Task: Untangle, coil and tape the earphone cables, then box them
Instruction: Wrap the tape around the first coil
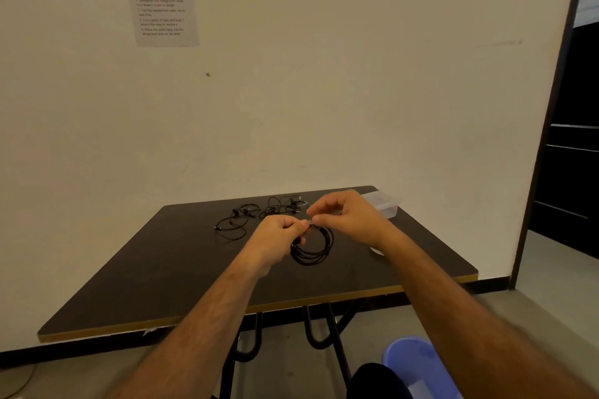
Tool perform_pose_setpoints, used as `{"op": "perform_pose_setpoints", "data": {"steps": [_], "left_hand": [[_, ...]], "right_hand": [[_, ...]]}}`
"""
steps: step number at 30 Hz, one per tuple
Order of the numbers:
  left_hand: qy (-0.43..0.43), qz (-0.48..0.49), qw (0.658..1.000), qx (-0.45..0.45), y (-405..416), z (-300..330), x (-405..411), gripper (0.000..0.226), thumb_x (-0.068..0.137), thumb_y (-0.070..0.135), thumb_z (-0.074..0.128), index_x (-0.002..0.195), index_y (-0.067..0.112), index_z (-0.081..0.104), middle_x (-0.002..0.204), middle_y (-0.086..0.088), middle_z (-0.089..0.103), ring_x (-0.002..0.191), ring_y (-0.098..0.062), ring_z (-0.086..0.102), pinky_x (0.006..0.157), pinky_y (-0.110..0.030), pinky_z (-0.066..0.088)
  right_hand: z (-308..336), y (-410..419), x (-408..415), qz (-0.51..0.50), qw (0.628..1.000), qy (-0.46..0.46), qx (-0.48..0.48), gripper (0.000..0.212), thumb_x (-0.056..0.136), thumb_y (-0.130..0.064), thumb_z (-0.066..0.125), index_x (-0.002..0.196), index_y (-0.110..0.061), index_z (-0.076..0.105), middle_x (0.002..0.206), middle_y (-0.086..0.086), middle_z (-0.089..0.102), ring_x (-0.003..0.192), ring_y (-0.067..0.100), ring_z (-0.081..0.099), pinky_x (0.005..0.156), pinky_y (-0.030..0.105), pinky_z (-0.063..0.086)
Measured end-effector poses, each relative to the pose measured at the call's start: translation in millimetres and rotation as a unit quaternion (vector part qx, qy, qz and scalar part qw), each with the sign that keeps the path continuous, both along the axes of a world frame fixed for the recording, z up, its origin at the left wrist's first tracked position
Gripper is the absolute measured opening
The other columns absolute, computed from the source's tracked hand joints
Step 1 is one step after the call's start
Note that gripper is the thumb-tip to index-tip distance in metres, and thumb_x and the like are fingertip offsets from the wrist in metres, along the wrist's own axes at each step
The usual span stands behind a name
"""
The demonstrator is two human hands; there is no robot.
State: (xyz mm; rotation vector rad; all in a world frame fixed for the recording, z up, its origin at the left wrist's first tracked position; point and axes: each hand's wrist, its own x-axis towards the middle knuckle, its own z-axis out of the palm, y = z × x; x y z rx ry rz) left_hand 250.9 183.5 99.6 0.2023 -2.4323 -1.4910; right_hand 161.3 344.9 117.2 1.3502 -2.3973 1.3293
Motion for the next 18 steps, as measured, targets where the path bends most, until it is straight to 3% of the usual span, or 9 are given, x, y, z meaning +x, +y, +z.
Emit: {"op": "perform_pose_setpoints", "data": {"steps": [3,9,11,14,18], "left_hand": [[-0.006,-0.003,1.0,0.013,0,3,1,0.032,0.101,0.036,0.052,0.091,0.011,0.071,0.072,0.002,0.059,0.043,-0.003,0.035,0.044,-0.019,0.028],[0.014,-0.003,0.999,-0.028,-1,1,2,0.033,0.101,0.032,0.053,0.096,0.006,0.071,0.077,0.003,0.062,0.047,0.004,0.047,0.055,-0.019,0.035],[0.037,0.005,0.998,-0.047,-2,-2,1,0.031,0.1,0.033,0.054,0.093,0.008,0.072,0.077,0.002,0.065,0.056,0.004,0.052,0.063,-0.023,0.042],[0.051,0.024,0.993,-0.103,-2,-6,-1,0.03,0.098,0.036,0.056,0.086,0.016,0.074,0.081,0.002,0.071,0.082,-0.013,0.064,0.083,-0.039,0.051],[0.05,0.062,0.982,-0.172,2,-7,-4,0.03,0.097,0.041,0.056,0.08,0.023,0.074,0.081,0.006,0.072,0.083,-0.014,0.066,0.082,-0.041,0.054]], "right_hand": [[0,-3,6,-0.018,0.994,0.077,0.074,0.016,0.088,-0.023,0.071,0.103,-0.023,0.077,0.099,-0.009,0.072,0.094,0.002,0.062,0.086,0.023,0.05],[0,-8,12,-0.036,0.987,0.127,0.096,0.017,0.092,-0.023,0.067,0.105,-0.018,0.076,0.099,-0.003,0.072,0.089,0.005,0.059,0.08,0.02,0.045],[-2,-9,14,-0.038,0.985,0.133,0.099,0.018,0.094,-0.023,0.065,0.107,-0.017,0.074,0.1,-0.003,0.07,0.087,0.004,0.057,0.076,0.015,0.043],[-7,-10,12,-0.045,0.986,0.124,0.104,0.016,0.095,-0.023,0.062,0.106,-0.017,0.071,0.096,-0.006,0.065,0.082,0.0,0.053,0.069,0.009,0.037],[-14,-11,10,-0.05,0.989,0.094,0.103,0.013,0.098,-0.022,0.057,0.107,-0.016,0.065,0.095,-0.007,0.061,0.086,0.004,0.056,0.07,0.012,0.041]]}}
